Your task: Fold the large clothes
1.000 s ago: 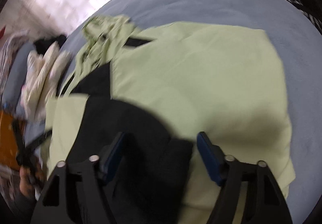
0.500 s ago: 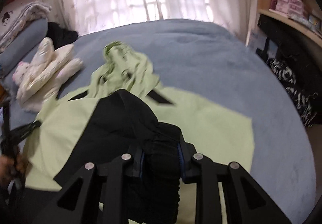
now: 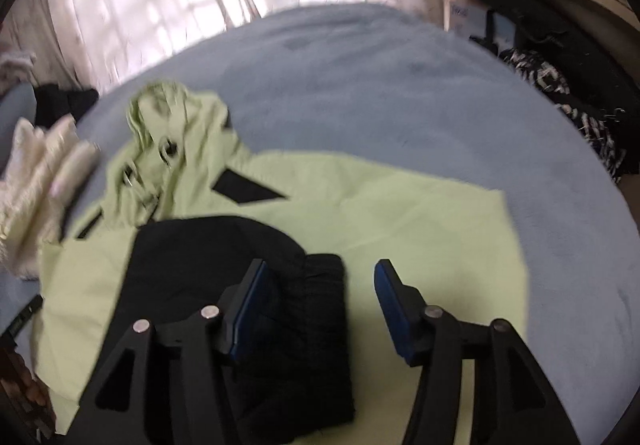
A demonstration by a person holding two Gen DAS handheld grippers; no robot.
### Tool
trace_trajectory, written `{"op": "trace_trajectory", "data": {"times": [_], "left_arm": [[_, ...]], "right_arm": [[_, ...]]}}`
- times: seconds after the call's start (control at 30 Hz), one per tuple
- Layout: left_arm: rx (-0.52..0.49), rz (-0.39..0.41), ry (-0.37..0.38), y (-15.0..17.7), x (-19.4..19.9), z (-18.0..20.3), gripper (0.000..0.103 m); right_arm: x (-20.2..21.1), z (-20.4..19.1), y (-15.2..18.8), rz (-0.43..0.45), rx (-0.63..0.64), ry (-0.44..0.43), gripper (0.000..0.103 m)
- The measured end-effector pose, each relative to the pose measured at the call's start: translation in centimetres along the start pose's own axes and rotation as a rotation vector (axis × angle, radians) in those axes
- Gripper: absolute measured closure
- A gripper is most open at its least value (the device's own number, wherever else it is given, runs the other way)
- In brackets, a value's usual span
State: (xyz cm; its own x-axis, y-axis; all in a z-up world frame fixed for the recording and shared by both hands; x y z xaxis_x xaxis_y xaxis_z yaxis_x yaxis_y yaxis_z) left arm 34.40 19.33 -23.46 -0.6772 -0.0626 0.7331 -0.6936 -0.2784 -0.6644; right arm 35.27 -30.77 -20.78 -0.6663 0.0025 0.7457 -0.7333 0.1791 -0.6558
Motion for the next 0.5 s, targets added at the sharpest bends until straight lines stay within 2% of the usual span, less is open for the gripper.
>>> {"op": "trace_trajectory", "data": {"times": [0.07, 0.13, 0.3, 0.43, 0.5], "left_arm": [[-0.027, 0.024, 0.02, -0.4, 1.4, 1.0, 0.089], [-0.053, 0.033, 0.051, -0.6, 2.3, 2.6, 0.089], [-0.115, -0.066, 0.143, 0.6, 0.8, 8.7, 0.089], [-0.158, -0.111, 0.15, 2.5, -1.2, 12.5, 0.087], [-0.176, -0.134, 0.111, 3.6, -2.8, 13.5, 0.085]], "right_arm": [[1.6, -0.3, 0.1, 0.034, 0.001, -0.017, 0.048], [2.2, -1.8, 0.6, 0.025, 0.034, -0.049, 0.048], [1.4, -8.5, 3.3, -0.059, 0.148, -0.161, 0.05], [-0.3, -13.5, 4.9, -0.083, 0.235, -0.209, 0.05], [-1.6, -14.8, 5.0, -0.086, 0.253, -0.203, 0.05]]}}
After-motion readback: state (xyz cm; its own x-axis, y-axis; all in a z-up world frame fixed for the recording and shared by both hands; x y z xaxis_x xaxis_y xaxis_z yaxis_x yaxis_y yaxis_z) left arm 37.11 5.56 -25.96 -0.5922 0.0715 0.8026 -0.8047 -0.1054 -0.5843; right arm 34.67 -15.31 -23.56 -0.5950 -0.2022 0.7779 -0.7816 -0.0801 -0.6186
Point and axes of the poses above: each gripper's, at about its wrist camera, not at the fingertips, and x roughly against the way its jaws point, z to its right, y to its underside, the point moved 10 cm from there along -x, roughly the way its jaws point, and after that the axes turned 3 degrees about x, right-handed, at the moved point
